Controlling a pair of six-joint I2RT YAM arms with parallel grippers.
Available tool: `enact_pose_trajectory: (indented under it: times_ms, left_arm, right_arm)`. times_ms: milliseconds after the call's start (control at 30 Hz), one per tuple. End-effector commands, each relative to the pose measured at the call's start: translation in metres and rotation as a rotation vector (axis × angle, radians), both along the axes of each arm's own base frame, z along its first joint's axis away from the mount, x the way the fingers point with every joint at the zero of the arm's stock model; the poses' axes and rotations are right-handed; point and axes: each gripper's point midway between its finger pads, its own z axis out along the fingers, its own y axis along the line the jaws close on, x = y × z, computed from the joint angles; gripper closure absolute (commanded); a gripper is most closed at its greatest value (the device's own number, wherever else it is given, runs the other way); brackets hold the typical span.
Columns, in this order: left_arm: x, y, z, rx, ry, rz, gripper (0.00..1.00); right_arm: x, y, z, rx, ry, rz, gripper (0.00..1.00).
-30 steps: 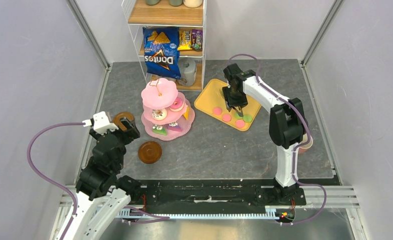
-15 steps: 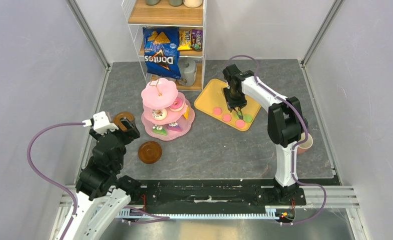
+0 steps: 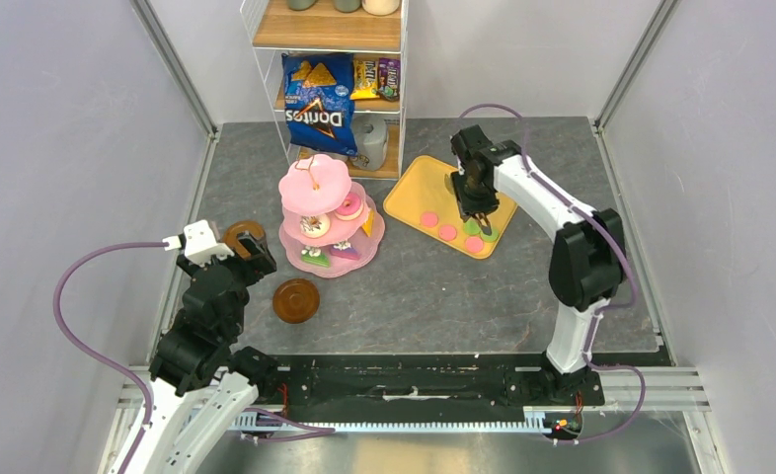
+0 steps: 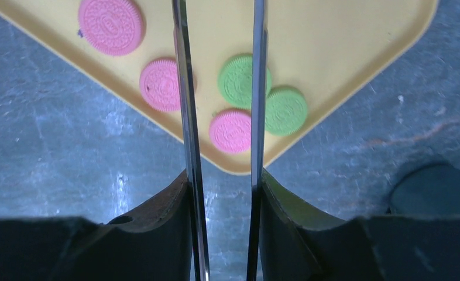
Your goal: Serve the afternoon tea
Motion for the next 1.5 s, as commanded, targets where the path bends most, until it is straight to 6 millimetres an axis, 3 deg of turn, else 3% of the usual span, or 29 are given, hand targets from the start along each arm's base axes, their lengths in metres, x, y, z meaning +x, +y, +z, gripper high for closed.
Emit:
enact_pose_trajectory:
  times_ms: [0,167,333,500,733,900,1067,1467]
  left_arm:
    - [0.002,0.000,0.007,-0.036,-0.039,0.012,0.10]
    - [0.002,0.001,0.007,-0.035,-0.039,0.017,0.10]
    - [0.001,0.002,0.007,-0.036,-0.040,0.021,0.10]
    - [0.001,0.002,0.008,-0.037,-0.044,0.024,0.10]
    - [0.001,0.003,0.008,-0.038,-0.044,0.025,0.10]
    - [0.001,0.002,0.008,-0.038,-0.044,0.024,0.10]
    - [0.001,0.003,0.008,-0.038,-0.044,0.025,0.10]
    - [0.000,0.002,0.009,-0.041,-0.048,0.021,0.10]
  right_arm:
    - [-0.011,-0.001,0.049,0.038,-0.111,0.000,0.55]
    - [-0.030,0.006,0.088,0.059,-0.182,0.037,0.55]
    - [-0.040,0.030,0.135,0.078,-0.279,0.104,0.55]
    - [-0.049,0.069,0.177,0.104,-0.371,0.202,0.55]
    - [-0.062,0.124,0.209,0.150,-0.444,0.328,0.55]
    - [-0.063,0.159,0.214,0.168,-0.464,0.409,0.55]
    - [-0.058,0.186,0.206,0.166,-0.459,0.461,0.54]
    - [-0.048,0.224,0.186,0.187,-0.440,0.534,0.54]
